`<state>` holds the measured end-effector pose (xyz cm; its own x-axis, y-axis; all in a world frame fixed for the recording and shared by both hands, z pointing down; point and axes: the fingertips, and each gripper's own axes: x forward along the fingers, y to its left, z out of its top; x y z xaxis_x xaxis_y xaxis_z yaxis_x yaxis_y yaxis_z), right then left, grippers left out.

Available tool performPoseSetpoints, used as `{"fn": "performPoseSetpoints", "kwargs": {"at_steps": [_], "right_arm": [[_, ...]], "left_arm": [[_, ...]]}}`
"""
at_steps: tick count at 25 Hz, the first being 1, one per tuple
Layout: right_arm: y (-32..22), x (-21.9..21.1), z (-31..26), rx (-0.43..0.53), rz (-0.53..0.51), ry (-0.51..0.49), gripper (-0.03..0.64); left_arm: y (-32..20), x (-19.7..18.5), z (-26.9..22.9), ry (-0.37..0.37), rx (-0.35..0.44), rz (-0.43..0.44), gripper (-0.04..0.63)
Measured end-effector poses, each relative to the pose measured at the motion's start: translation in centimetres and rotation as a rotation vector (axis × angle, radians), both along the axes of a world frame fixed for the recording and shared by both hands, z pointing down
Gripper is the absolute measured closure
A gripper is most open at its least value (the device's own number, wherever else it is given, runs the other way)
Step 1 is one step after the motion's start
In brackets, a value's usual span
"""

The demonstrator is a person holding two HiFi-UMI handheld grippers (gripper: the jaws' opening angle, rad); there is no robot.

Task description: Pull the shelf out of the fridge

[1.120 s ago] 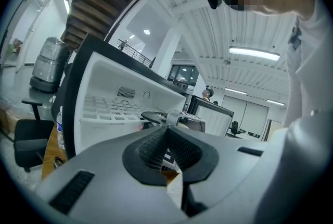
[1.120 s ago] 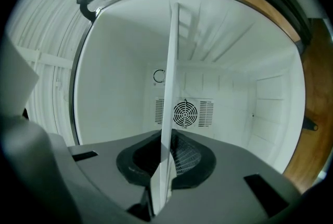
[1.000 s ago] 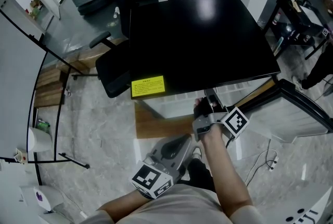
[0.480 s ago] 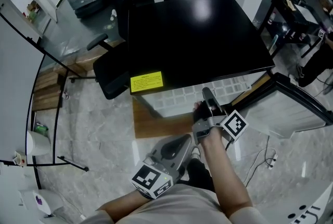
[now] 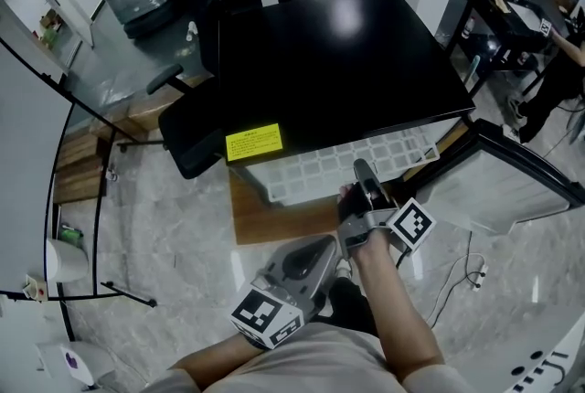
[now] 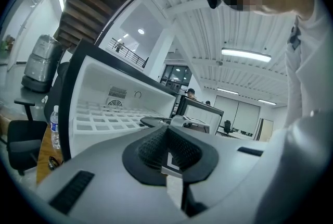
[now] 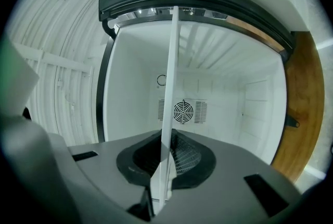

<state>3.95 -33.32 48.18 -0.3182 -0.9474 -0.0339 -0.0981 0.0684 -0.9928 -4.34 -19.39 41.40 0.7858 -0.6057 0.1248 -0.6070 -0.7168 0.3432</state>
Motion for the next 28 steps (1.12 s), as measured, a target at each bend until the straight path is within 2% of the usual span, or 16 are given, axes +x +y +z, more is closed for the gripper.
{"fn": "performPoseSetpoints", "kwargs": {"at_steps": [28], "right_arm": [[3.8,0.5,-0.3,0.0,0.012,-0.016,0.58]], "left_arm": [[1.7,0.5,-0.9,0.004,0.026,0.036,0.591]]}}
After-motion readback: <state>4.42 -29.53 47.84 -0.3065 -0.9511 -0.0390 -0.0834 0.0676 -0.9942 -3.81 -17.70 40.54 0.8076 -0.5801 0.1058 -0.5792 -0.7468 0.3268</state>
